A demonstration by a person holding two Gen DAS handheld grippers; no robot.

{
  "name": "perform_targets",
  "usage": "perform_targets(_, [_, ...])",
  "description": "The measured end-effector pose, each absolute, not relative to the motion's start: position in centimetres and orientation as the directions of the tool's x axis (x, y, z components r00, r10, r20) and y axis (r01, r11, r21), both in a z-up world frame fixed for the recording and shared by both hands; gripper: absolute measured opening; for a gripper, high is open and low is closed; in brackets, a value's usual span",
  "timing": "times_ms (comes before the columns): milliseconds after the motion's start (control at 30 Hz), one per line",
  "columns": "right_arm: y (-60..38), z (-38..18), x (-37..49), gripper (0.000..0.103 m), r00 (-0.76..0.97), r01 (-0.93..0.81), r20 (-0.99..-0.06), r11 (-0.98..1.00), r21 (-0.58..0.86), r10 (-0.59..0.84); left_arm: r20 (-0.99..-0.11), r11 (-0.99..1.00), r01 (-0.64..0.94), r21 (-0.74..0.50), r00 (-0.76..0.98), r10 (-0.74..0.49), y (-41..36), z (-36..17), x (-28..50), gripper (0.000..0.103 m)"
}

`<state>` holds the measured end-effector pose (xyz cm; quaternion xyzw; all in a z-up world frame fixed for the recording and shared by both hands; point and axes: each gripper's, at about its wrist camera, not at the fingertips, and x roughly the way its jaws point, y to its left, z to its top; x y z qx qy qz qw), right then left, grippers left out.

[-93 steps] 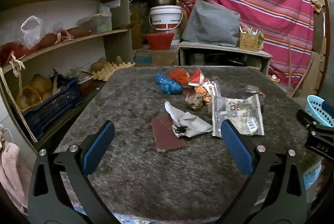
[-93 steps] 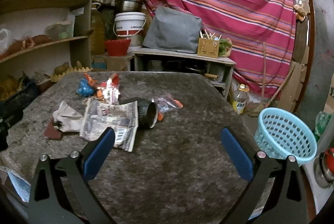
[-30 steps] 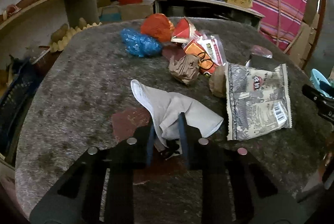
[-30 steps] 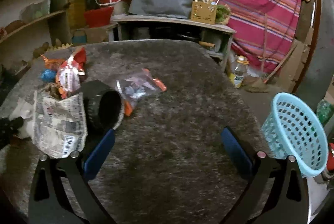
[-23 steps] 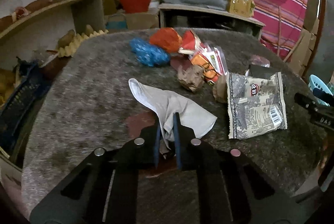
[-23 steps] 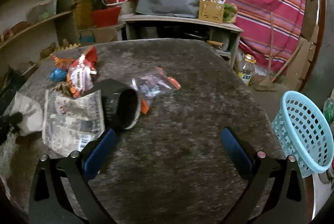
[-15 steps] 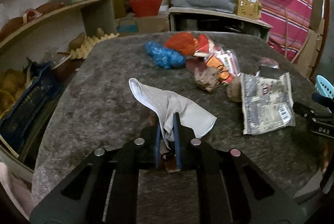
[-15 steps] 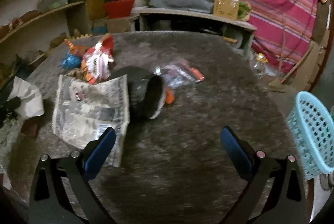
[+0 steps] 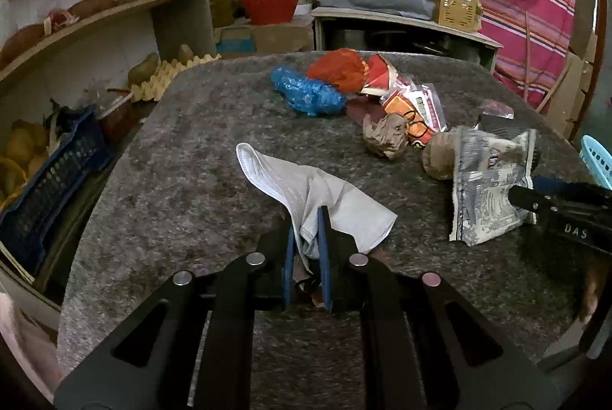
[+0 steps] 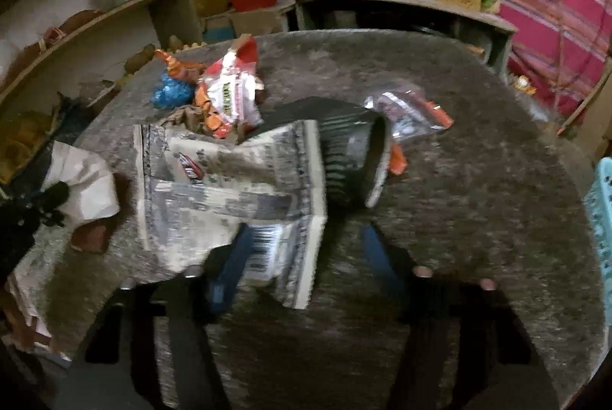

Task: Collect trash
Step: 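Carry both items to the blue basket and open both tools to drop them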

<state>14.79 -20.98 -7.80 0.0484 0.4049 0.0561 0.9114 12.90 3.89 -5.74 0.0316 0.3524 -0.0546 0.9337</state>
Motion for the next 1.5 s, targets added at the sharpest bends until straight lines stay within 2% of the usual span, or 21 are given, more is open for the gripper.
perform_targets(33, [-20.9, -7.9, 14.8, 0.033, 0.662, -0.071, -0.734, 0.987, 0.143, 0.154, -0.662, 0.992, 0.122, 0.020, 0.746, -0.079, 3.9, -5.8, 12.8, 0.010])
perform_targets(67, [-20.8, -7.9, 14.8, 0.032, 0.665, -0.073, -0.731, 0.988, 0.140, 0.152, -0.660, 0.992, 0.121, 0.021, 0.748, -0.077, 4.0, -5.7, 12.8, 0.010])
perform_targets(133, [-20.8, -7.5, 14.5, 0.018, 0.683, -0.086, -0.714, 0.988, 0.132, 0.155, -0.656, 0.992, 0.120, 0.025, 0.751, -0.075, 4.1, -5.6, 12.7, 0.010])
perform_targets(200, [-21.2, -7.1, 14.2, 0.011, 0.688, -0.101, -0.703, 0.983, 0.154, 0.181, -0.652, 0.992, 0.120, 0.023, 0.755, -0.077, 4.1, -5.4, 12.6, 0.009])
perform_targets(333, [-22.1, -5.9, 13.1, 0.005, 0.710, -0.125, -0.670, 0.976, 0.180, 0.215, -0.639, 0.992, 0.122, 0.013, 0.764, -0.085, 3.7, -4.6, 12.5, 0.009])
perform_targets(567, [-25.8, -2.3, 10.4, 0.003, 0.778, -0.135, -0.580, 0.966, 0.222, 0.242, -0.592, 0.987, 0.155, 0.029, 0.799, -0.108, 0.7, -1.5, 11.6, 0.009])
perform_targets(900, [-38.3, 2.2, 7.3, 0.002, 0.867, 0.032, -0.485, 0.960, 0.280, 0.113, -0.523, 0.955, 0.294, 0.046, 0.821, -0.228, -9.0, 2.5, 11.7, 0.009])
perform_targets(1067, [-45.0, 2.3, 5.9, 0.002, 0.882, 0.137, -0.471, 0.941, 0.309, 0.026, -0.508, 0.923, 0.383, 0.039, 0.803, -0.312, -15.3, 3.2, 11.6, 0.009])
perform_targets(1333, [-55.7, 0.8, 2.4, 0.002, 0.853, 0.343, -0.496, 0.891, 0.297, -0.163, -0.502, 0.842, 0.539, 0.031, 0.737, -0.453, -27.3, 2.5, 11.2, 0.009])
perform_targets(1500, [-59.9, -0.1, 1.1, 0.002, 0.822, 0.420, -0.525, 0.857, 0.299, -0.220, -0.512, 0.783, 0.621, 0.019, 0.679, -0.526, -33.8, 1.4, 10.6, 0.009])
